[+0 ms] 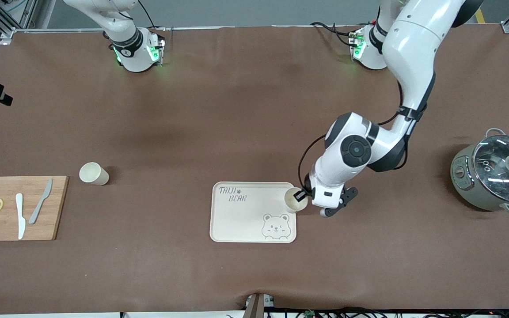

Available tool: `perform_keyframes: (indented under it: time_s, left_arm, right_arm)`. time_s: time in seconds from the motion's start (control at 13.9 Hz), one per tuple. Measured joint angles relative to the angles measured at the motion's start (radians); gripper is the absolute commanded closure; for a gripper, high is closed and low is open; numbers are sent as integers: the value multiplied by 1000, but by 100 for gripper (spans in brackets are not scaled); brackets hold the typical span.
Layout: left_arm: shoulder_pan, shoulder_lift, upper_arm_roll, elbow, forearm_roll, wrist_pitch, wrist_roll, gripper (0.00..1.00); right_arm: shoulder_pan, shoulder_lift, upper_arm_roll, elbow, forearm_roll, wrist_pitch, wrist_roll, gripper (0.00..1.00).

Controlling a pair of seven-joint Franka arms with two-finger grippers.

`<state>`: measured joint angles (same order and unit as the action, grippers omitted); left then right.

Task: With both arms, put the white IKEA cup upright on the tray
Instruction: 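Carry the cup with the left gripper onto the bear tray, then open the left gripper, leaving the cup upright on the tray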

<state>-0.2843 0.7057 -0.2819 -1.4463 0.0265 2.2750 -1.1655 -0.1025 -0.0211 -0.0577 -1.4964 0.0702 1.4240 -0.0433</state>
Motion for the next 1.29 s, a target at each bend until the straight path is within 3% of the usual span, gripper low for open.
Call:
perform_keyframes:
  time_s: [0.43,0.57,0.65,1.08,1.29]
  left_arm:
    - [-53,98,3,55,0,23,-58,100]
    - [-54,112,5,58,0,29,-58,49]
    - [-54,113,5,58,0,30,-58,0]
    - [-69,103,17,89,0,32,-58,0]
    - [-58,51,44,104,0,11,-58,0]
  right_arm:
    - [-12,10,0,0,27,9,0,0]
    - [-12,14,0,0,27,9,0,0]
    - [-12,15,0,0,28,9,0,0]
    - [-12,17,0,0,28,11,0,0]
    - [-12,18,0,0,28,11,0,0]
